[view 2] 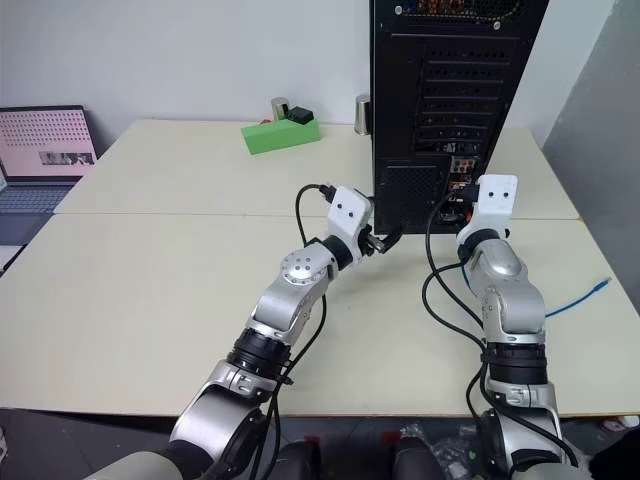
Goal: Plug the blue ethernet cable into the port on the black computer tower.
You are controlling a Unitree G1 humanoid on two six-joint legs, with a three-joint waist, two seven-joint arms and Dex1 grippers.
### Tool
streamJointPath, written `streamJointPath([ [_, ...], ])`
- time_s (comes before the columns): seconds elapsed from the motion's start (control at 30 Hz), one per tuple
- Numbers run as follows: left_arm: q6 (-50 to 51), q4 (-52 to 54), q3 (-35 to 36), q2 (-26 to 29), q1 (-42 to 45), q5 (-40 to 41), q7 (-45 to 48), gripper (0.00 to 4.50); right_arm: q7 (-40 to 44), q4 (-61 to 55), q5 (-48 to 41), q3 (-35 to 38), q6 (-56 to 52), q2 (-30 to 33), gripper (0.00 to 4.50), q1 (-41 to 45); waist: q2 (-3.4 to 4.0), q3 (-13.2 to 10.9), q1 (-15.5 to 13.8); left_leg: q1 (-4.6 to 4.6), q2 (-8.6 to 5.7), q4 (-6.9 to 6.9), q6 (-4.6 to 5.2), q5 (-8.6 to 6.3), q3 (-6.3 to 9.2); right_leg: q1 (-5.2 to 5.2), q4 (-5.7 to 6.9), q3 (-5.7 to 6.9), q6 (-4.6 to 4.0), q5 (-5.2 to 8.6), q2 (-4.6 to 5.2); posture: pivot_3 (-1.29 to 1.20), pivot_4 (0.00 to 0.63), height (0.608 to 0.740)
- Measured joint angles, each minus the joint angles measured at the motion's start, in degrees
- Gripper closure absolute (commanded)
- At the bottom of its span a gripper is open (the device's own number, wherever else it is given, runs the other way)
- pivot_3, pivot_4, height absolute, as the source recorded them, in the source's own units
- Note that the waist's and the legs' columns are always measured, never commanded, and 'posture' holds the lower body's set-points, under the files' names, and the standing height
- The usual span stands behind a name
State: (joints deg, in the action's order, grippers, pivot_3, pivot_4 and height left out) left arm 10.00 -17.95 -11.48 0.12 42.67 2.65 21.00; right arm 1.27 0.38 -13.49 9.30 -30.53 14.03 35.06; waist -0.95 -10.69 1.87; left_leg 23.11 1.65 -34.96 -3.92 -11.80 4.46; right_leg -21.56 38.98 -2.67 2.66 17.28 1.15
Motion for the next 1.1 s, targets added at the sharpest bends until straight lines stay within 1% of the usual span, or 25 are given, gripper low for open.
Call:
streamJointPath([
  [0.67,-0.2,-0.5,0.0,-0.2,0.0,-0.5,1.0,0.59,1.1,3.9,2.2,-0.2,1.4,-0.4,4.50,1.7,0.00,0.0,0.0,0.01,0.00,0.00,0.00,0.00,0.00,-0.03,0.00,-0.01,0.00,0.00,0.00,0.00,0.150,0.740],
  [1.1,-0.4,-0.5,0.0,-0.2,0.0,-1.0,1.0,0.59,1.0,3.9,3.3,-0.2,1.4,-0.4,4.50,1.7,0.00,0.0,0.0,0.02,0.00,0.00,0.00,0.00,-0.01,-0.04,0.00,-0.01,0.00,0.00,0.00,0.00,0.150,0.740],
])
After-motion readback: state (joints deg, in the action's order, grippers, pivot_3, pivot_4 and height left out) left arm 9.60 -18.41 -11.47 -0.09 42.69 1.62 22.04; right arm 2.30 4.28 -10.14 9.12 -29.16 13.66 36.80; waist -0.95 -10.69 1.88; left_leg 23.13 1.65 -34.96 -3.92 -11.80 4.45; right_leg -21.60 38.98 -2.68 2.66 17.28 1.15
